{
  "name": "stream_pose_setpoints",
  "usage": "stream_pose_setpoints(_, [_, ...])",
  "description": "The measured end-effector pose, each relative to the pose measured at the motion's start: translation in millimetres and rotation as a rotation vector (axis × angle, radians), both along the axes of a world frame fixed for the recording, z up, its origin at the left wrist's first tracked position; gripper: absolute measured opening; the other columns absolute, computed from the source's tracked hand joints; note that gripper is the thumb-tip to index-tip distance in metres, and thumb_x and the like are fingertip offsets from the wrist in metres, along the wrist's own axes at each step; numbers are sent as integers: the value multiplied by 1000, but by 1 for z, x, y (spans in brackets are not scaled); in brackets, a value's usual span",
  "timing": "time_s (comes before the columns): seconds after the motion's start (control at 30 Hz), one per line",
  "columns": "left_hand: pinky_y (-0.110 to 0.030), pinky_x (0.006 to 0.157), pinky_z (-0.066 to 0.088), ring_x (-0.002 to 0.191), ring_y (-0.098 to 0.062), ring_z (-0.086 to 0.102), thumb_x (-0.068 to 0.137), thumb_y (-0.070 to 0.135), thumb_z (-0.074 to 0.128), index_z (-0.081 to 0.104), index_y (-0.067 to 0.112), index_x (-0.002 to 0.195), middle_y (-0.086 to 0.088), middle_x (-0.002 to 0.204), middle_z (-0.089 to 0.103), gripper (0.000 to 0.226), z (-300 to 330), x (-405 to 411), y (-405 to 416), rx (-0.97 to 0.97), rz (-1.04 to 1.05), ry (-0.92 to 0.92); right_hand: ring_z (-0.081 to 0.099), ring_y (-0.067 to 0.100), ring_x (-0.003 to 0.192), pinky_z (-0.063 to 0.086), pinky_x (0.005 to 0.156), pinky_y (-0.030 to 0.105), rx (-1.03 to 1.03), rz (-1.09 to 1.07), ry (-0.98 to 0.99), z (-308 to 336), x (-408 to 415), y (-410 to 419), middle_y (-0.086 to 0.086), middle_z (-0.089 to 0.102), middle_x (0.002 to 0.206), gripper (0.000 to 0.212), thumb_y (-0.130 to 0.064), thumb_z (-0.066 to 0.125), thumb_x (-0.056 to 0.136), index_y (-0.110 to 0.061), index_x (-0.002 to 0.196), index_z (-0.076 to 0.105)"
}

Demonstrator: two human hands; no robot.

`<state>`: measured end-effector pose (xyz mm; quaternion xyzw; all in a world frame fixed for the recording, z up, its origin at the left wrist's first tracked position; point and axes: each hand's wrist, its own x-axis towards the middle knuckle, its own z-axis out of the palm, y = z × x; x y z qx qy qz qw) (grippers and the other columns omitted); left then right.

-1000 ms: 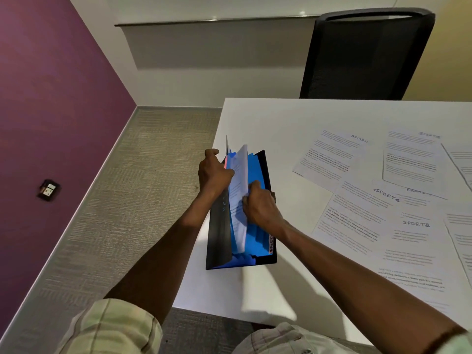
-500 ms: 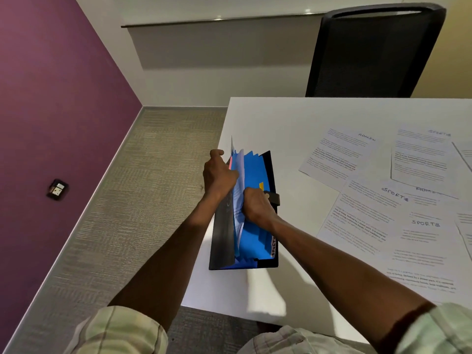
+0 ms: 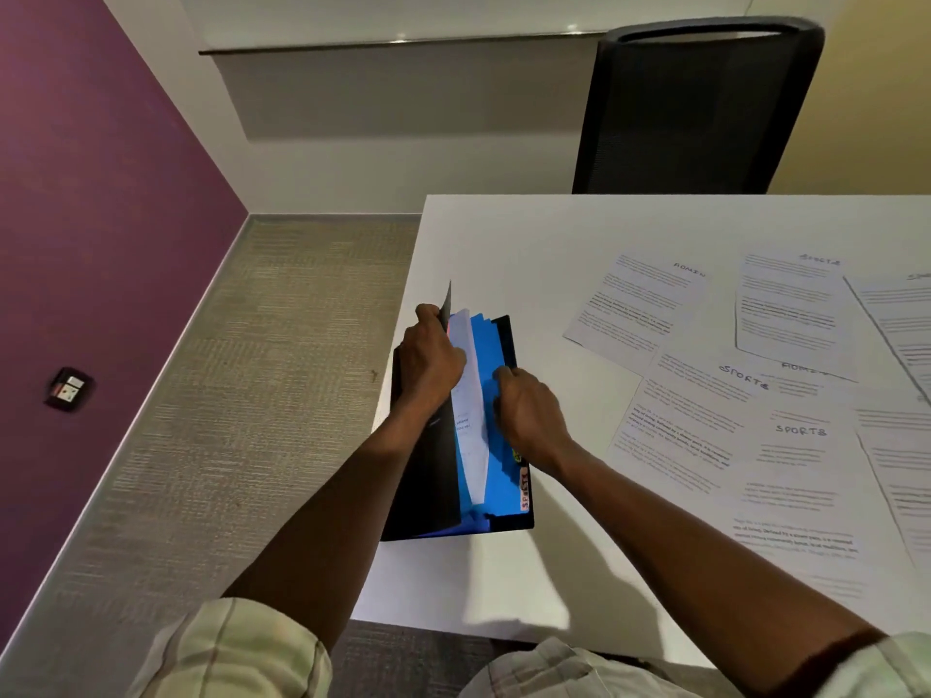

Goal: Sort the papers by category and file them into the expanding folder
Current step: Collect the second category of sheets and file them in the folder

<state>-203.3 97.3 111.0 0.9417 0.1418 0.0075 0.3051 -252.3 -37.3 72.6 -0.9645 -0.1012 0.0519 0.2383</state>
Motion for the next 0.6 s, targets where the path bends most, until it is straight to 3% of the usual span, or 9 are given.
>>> stream_pose_setpoints(0.1, [-25,69,45,99,-31,66,85,6,69,44,6,122,-15,113,64,44,-10,1,-20,60,-73,9,57,31,81,36,63,31,-88,-88,63,-12,0,-30,18,54,107,18,-10,43,98,-3,111,54])
stream_pose_setpoints(0.2, [-31,76,57,99,-31,68,85,7,71,43,4,122,-17,112,65,46,-29,1,-40,96,-137,19,53,13,72,34,55,19,-119,-41,144,-29,-3,-54,8,52,101,17,-20,57,95,-6,103,61])
stream_pose_setpoints(0.33, [-30,75,59,92,-27,70,90,12,67,41,5,127,-15,107,67,46,-60,-5,-61,207,-234,32,61,29,92,46,71,32,-146,-32,223,-41,-13,-75,13,56,108,21,-13,56,93,-2,109,63])
stream_pose_setpoints(0.47, [-41,75,58,93,-34,69,90,9,64,41,5,123,-17,105,67,40,-92,-16,-70,194,-274,116,60,33,94,49,77,36,-138,-91,257,-51,-21,-96,13,57,107,20,-11,53,90,-1,103,64])
stream_pose_setpoints(0.6, [-43,77,58,93,-35,68,87,6,63,49,7,109,-16,105,67,27,-110,-20,-67,123,-181,235,61,33,95,51,81,40,-126,-135,306,-60,-26,-118,10,55,108,19,-12,53,88,-7,102,65])
